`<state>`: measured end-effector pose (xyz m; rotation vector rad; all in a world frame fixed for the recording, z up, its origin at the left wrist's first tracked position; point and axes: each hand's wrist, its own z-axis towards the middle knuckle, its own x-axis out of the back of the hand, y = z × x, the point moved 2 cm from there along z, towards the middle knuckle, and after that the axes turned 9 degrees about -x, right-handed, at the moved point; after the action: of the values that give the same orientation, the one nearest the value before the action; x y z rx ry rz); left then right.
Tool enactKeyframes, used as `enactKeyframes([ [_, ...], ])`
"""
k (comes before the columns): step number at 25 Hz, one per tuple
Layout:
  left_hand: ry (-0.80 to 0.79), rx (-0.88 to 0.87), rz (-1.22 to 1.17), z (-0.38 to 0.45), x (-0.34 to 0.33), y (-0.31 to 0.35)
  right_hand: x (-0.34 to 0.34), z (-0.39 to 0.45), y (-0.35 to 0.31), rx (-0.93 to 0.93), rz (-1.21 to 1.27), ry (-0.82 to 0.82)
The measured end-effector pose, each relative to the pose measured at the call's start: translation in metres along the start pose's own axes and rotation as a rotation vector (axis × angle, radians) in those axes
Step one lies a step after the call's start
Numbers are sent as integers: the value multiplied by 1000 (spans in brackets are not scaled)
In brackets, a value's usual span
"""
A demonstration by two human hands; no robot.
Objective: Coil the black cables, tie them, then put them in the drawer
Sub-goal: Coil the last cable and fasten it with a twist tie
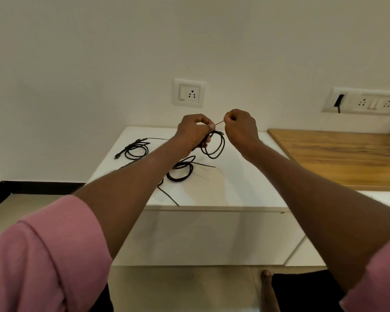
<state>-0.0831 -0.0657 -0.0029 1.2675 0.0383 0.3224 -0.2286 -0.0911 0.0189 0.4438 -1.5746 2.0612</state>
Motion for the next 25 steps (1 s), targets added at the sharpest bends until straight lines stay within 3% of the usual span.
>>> enactKeyframes([
  [8,-53,61,-102,6,8,1,-4,-5,4,0,-85,-64],
  [12,-50,-19,12,6,11,1,0,-2,7,-3,40,-101],
  [19,-147,-135,87,0,5,2,0,0,10,159,-188,-60],
  [25,-74,85,-258,0,2,4,1,-3,1,188,-309,58],
])
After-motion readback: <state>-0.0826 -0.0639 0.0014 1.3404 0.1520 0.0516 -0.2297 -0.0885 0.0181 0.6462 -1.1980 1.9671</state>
